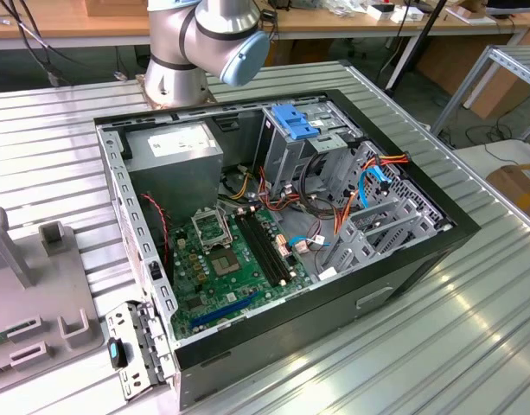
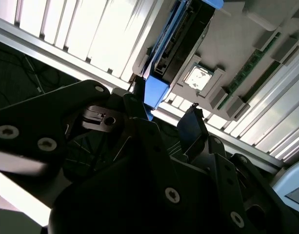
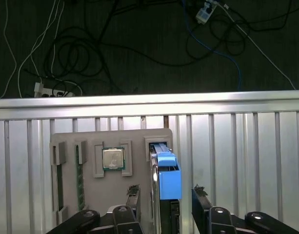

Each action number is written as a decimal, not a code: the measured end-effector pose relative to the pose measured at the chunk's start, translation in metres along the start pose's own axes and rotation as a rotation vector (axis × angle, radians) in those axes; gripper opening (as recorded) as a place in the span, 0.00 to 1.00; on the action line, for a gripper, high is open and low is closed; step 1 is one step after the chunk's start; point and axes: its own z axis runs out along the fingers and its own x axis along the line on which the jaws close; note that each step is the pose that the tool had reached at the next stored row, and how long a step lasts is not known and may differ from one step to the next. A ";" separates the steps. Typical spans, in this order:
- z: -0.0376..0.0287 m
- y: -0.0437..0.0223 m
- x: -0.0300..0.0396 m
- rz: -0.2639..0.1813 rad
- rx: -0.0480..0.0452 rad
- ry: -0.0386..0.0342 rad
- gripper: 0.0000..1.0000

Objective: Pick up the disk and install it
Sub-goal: 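Pick up the disk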

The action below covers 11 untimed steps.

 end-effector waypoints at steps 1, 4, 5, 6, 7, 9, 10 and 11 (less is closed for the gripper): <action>0.0004 0.0000 0.0000 0.000 0.0000 0.0000 0.54; 0.0007 0.0000 0.0000 0.000 0.0000 0.0000 0.54; 0.0008 0.0000 0.0000 0.000 0.0000 0.0000 0.54; 0.0008 0.0000 0.0000 0.000 0.0001 0.0000 0.54; 0.0008 0.0000 0.0000 0.000 0.0000 0.0000 0.54; 0.0009 0.0000 0.0000 0.000 0.0001 0.0000 0.54; 0.0009 0.0000 0.0000 0.000 0.0001 -0.0001 0.54; 0.0011 0.0003 -0.0004 0.000 0.0002 -0.0021 0.54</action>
